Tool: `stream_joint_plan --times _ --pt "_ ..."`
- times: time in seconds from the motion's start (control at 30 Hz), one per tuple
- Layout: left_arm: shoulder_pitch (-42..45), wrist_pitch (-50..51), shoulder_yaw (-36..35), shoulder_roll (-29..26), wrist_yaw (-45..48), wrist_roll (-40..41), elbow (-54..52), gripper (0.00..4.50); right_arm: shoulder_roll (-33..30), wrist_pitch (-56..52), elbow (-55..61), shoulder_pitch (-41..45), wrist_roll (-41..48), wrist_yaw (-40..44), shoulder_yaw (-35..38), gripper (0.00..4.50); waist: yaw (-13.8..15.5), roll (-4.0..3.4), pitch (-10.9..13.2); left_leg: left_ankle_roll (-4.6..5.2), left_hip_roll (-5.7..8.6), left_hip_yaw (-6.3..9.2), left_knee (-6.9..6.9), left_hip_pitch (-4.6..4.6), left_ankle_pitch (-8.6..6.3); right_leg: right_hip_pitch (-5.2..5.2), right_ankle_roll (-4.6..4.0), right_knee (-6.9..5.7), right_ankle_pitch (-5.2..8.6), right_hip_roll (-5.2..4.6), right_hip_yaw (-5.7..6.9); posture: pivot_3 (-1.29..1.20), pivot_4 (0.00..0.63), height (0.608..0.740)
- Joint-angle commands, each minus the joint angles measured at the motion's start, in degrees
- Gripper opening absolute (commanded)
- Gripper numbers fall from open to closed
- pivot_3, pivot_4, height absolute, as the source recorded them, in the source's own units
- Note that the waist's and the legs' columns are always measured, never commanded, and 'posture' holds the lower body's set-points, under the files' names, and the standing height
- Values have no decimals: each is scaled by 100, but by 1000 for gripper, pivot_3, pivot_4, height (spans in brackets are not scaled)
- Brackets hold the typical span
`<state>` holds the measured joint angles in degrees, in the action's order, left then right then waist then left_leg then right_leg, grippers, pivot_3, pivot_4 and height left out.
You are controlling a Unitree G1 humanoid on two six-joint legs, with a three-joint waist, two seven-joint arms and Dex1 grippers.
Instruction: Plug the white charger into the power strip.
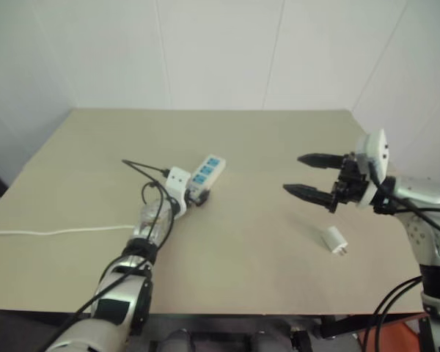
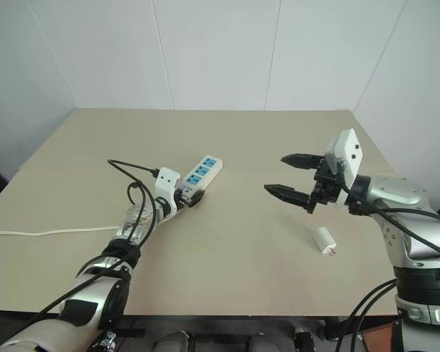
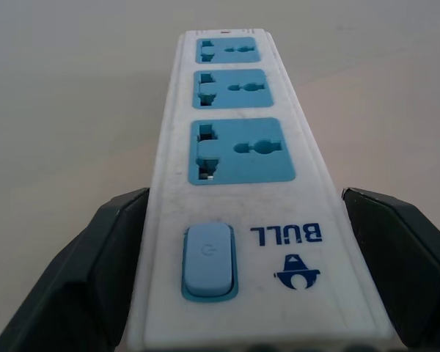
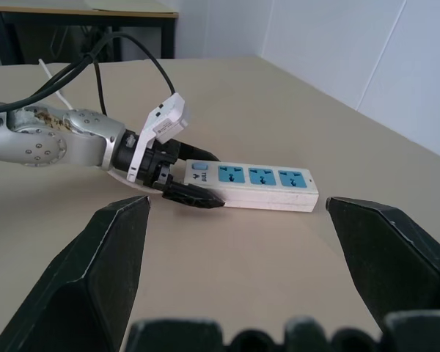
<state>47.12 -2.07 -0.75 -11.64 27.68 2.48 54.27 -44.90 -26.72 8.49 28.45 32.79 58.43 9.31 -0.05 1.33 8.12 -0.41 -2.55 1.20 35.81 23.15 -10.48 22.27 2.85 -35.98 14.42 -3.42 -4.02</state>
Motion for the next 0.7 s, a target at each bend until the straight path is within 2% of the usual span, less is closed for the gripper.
stream_joint_plan --times 0.03,0.37,0.47,0.53,0.7 --pt "-61 247 60 40 57 -39 36 4469 -49 -2 95 168 93 -39 164 4500 -5 0 0 0 0 0 0 0 0 0 0 0 0 0 0 0 150 740" --pt "-160 592 33 48 208 18 -125 4469 -27 -5 57 259 122 -14 166 4500 -12 0 0 0 0 0 0 0 0 0 1 0 1 0 0 0 150 740" --pt "-240 747 -4 76 192 56 -248 3894 -25 -20 32 300 147 0 179 4500 -13 0 0 0 0 0 0 0 0 0 1 0 1 0 0 0 150 740" --pt "-286 832 -17 84 210 85 -339 3325 -23 -31 18 327 159 5 183 4500 -13 0 0 0 0 0 0 0 0 0 1 1 1 0 0 0 150 740" --pt "-399 935 11 63 359 144 -553 3324 -5 -43 -15 394 173 4 180 4500 -23 -1 0 0 0 0 -2 0 0 0 0 2 0 0 0 0 150 740"
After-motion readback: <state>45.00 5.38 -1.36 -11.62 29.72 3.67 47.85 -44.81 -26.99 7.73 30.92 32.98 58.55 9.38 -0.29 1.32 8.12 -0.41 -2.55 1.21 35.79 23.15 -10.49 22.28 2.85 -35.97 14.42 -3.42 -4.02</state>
